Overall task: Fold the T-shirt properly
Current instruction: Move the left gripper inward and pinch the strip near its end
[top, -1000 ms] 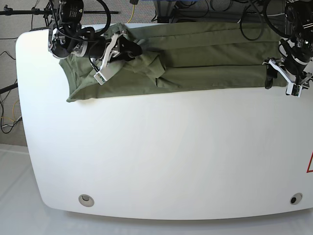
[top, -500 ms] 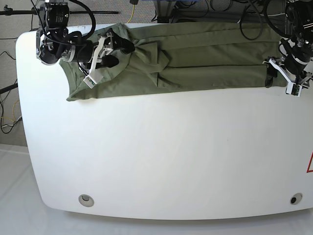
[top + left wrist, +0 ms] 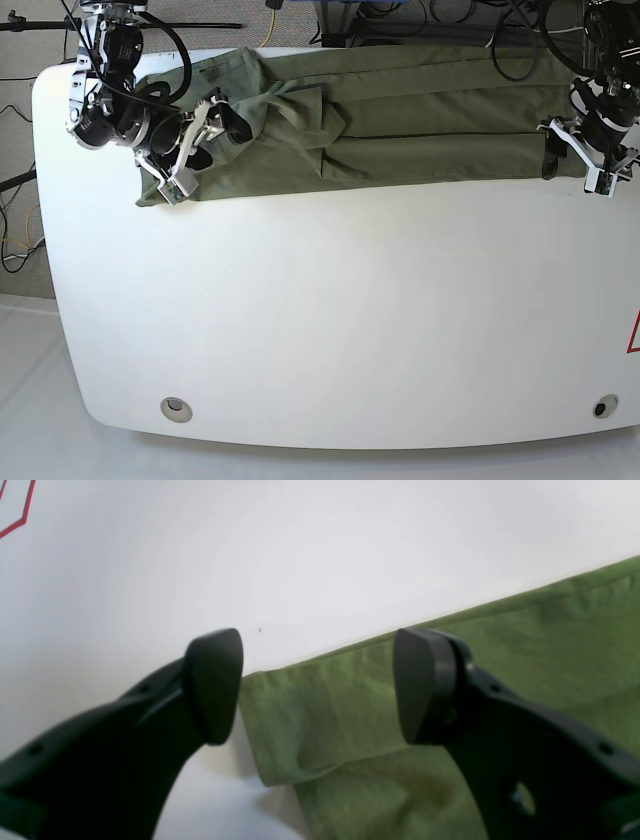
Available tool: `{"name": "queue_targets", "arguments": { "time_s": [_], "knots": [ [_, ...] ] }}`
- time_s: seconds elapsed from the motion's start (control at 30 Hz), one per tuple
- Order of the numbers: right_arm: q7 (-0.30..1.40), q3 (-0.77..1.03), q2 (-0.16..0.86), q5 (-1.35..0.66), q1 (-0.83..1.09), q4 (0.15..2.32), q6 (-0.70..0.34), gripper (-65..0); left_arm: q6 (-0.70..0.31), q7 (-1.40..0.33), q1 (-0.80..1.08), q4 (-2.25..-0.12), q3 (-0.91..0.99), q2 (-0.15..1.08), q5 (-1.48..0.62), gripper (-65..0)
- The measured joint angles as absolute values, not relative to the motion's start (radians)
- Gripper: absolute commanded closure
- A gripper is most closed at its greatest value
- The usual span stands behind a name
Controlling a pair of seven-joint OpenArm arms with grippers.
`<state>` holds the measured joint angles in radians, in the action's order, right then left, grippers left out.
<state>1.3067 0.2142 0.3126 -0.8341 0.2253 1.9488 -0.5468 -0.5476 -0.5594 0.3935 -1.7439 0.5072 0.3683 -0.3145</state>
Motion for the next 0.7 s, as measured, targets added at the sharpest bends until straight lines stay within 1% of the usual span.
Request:
{"name": "queue_targets", "arguments": {
  "time_s": [0.13,0.27,0.4,0.47,0.53,0.6,0.7],
  "knots": [
    [1.285,0.214,0.293,-0.833,0.216,1.954,-0.550,-46.6,-0.547,-0.559,0.400,-1.744,0.504,0.369,-0.314,-42.9],
    [1.287,0.212,0.292,-0.772,0.205,1.945,-0.550,-46.4,-0.548,-0.551,0.421,-1.748,0.500,0.369,-0.315,-41.1],
    [1.285,0.219,0.294,-0.763,0.199,1.944,-0.548,-45.7,-0.556,-0.550,0.442,-1.757,0.495,0.367,-0.314,-35.3],
    [1.282,0.219,0.292,-0.762,0.198,1.945,-0.549,-41.0,-0.559,-0.550,0.450,-1.766,0.494,0.366,-0.314,-32.4],
    [1.284,0.215,0.282,-0.762,0.203,1.946,-0.551,-35.0,-0.558,-0.564,0.470,-1.813,0.495,0.366,-0.305,-31.5],
    [1.284,0.214,0.270,-0.762,0.208,1.950,-0.550,-27.1,-0.569,-0.554,0.491,-1.862,0.500,0.367,-0.305,-31.7],
    [1.292,0.208,0.255,-0.766,0.216,1.951,-0.551,-16.4,-0.577,-0.546,0.518,-1.916,0.505,0.365,-0.322,-29.3]
  ]
}}
